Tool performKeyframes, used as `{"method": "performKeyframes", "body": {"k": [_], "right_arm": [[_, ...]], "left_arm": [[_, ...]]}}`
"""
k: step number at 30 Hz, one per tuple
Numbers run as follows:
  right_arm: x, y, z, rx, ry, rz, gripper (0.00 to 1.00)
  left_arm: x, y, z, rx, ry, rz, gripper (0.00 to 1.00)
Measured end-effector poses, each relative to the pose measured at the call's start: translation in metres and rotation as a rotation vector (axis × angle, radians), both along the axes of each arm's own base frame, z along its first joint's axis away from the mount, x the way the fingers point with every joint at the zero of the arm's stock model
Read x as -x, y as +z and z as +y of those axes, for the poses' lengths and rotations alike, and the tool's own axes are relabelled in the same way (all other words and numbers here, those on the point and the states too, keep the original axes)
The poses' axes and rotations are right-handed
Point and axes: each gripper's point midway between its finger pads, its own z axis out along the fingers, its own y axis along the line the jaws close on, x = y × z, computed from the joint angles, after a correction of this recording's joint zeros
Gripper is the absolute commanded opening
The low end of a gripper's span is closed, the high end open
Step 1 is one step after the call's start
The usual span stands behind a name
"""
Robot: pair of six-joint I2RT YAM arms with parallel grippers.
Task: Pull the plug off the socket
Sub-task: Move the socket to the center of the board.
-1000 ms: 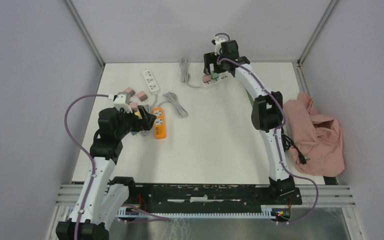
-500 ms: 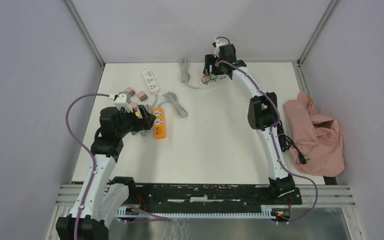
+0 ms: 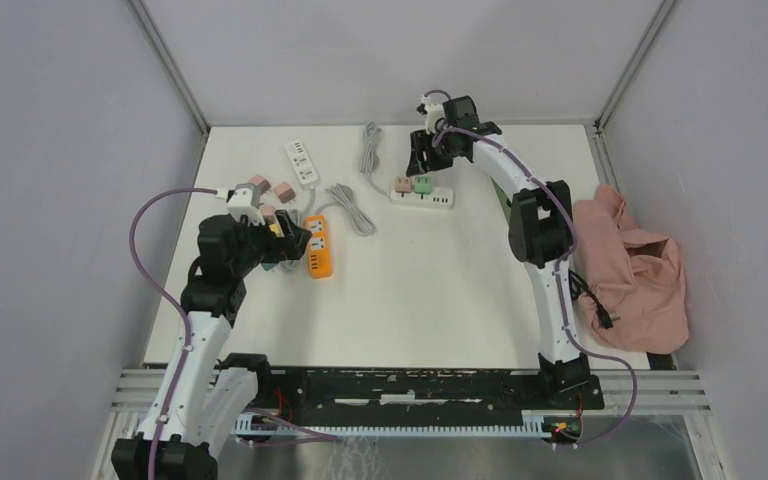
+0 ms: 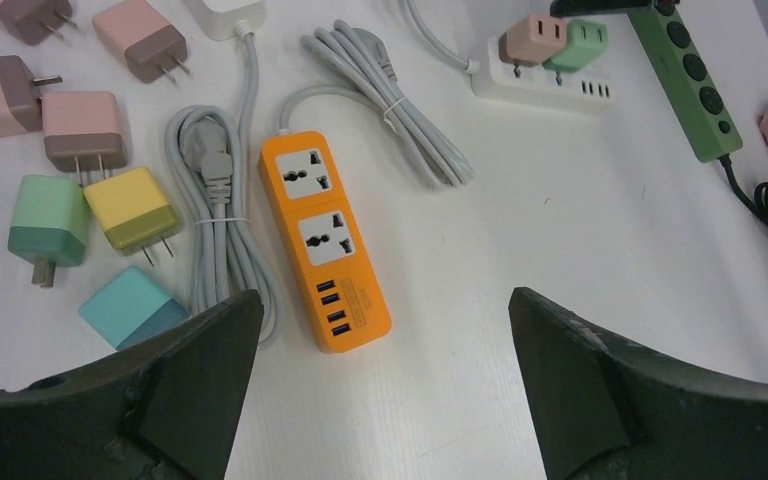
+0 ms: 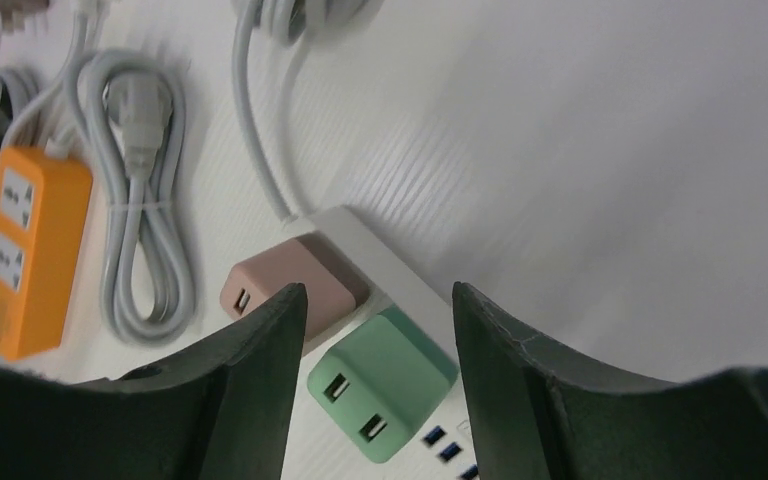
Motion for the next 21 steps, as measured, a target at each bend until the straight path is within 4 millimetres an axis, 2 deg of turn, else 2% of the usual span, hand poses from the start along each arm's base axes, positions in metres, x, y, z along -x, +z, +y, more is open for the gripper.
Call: {"method": "performKeyframes", "body": {"k": [4, 10, 15, 19, 21], "right_arm": [[0.044, 0.001, -0.005, 0.017, 0.084, 0.078, 0.62], [0.099, 0.002, -0.019, 0.039, 0.159, 0.166, 0.8], [0.111, 0.025, -0.025, 0.051, 0.209, 0.094, 0.99], [0.119, 0.061, -0.026, 0.043, 0.363, -0.115, 1.0], [0.122, 0.071, -0.025, 0.044, 0.446, -0.215, 0.98]], "left_arm": [[0.001, 0.003, 0.0, 0.001, -0.001, -0.01, 0.99], [0.002, 0.005, 0.0, 0.001, -0.001, -0.02, 0.99], [0.002, 0.007, 0.0, 0.001, -0.001, -0.025, 0.99], [0.002, 0.007, 0.0, 0.002, -0.003, -0.025, 0.99], [0.002, 0.007, -0.001, 0.003, -0.005, -0.025, 0.99]]}}
